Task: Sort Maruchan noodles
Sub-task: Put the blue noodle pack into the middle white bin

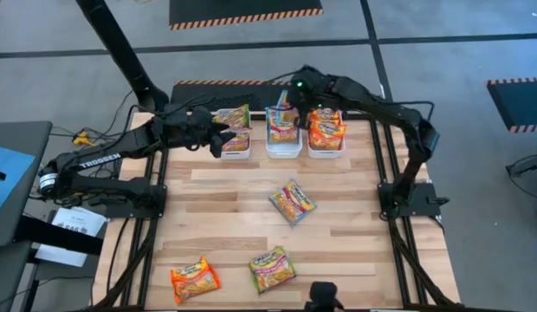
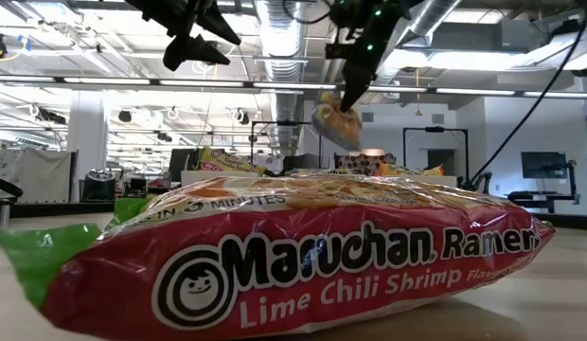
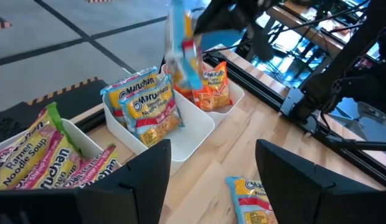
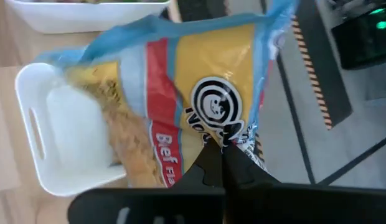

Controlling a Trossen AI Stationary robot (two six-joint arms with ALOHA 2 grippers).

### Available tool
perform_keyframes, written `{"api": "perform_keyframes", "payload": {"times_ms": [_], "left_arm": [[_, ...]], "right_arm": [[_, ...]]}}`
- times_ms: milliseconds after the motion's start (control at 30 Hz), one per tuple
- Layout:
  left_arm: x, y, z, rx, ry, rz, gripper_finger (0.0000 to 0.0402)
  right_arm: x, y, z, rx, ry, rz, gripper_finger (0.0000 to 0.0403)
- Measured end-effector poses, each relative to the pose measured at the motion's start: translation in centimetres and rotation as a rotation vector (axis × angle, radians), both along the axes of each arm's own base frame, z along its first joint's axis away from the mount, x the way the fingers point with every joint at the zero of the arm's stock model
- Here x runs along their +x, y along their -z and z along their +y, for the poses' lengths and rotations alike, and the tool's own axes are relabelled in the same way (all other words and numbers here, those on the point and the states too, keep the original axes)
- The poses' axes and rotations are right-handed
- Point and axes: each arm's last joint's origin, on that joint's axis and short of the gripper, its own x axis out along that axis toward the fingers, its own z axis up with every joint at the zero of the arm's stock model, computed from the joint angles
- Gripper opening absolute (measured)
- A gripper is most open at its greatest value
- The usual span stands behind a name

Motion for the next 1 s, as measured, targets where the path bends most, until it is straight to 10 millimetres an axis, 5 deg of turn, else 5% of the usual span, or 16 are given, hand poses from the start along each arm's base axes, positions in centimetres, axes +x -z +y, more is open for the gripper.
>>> {"api": "perform_keyframes", "payload": {"times_ms": [500, 1000], "left_arm": [[0.0, 0.1, 0.0, -0.030, -0.014, -0.008, 0.0219], [-0.1, 0.2, 0.0, -0.020, -0.007, 0.017, 0.0219]], "right_arm": [[4.2, 6.2, 1.8, 0.104, -0.096, 0.204, 0.0000], [5.7, 10.0, 1.3, 0.042, -0.159, 0.380, 0.0022]]}}
